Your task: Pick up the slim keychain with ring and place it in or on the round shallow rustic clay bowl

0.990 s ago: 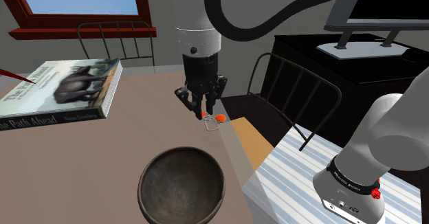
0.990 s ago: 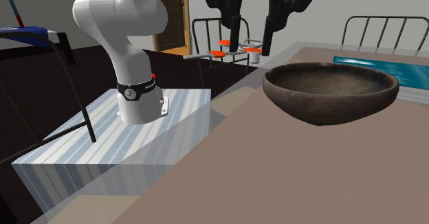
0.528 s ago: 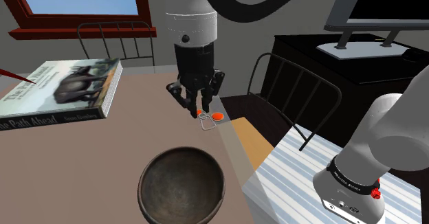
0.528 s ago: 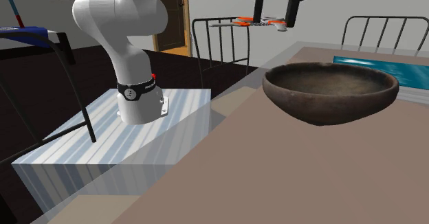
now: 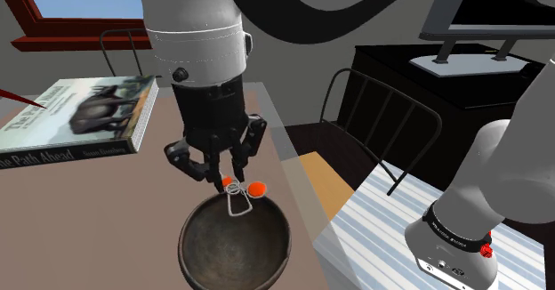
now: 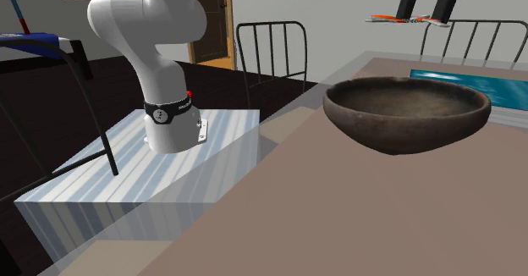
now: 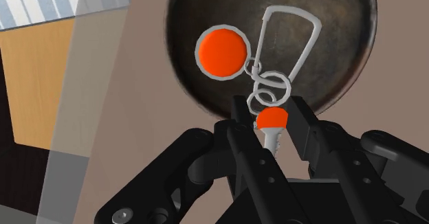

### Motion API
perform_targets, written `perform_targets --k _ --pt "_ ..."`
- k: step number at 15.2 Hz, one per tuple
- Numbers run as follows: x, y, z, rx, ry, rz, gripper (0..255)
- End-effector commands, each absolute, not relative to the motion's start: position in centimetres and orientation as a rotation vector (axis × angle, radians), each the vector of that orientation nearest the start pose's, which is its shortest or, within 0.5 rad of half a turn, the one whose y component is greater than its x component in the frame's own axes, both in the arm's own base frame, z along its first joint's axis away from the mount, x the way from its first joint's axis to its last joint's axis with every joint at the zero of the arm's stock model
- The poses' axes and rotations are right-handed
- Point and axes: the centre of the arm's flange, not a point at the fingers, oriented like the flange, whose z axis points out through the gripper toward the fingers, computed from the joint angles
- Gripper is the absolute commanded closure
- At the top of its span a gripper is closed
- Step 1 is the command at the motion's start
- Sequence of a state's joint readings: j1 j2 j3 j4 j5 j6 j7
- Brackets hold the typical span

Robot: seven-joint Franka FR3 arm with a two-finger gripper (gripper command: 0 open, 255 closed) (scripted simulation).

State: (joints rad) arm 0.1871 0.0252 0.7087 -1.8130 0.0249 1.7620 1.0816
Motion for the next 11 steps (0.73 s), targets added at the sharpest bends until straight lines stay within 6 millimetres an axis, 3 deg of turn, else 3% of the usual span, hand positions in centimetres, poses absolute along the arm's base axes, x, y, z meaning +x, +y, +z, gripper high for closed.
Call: perform_targets --k 1,3,11 --pt "34.2 46.3 51.7 -3.16 0.308 0.115 255" --pt "33.6 47.7 51.8 -3.16 0.308 0.115 255" --pt "33.6 47.7 47.6 -3.16 0.308 0.115 255"
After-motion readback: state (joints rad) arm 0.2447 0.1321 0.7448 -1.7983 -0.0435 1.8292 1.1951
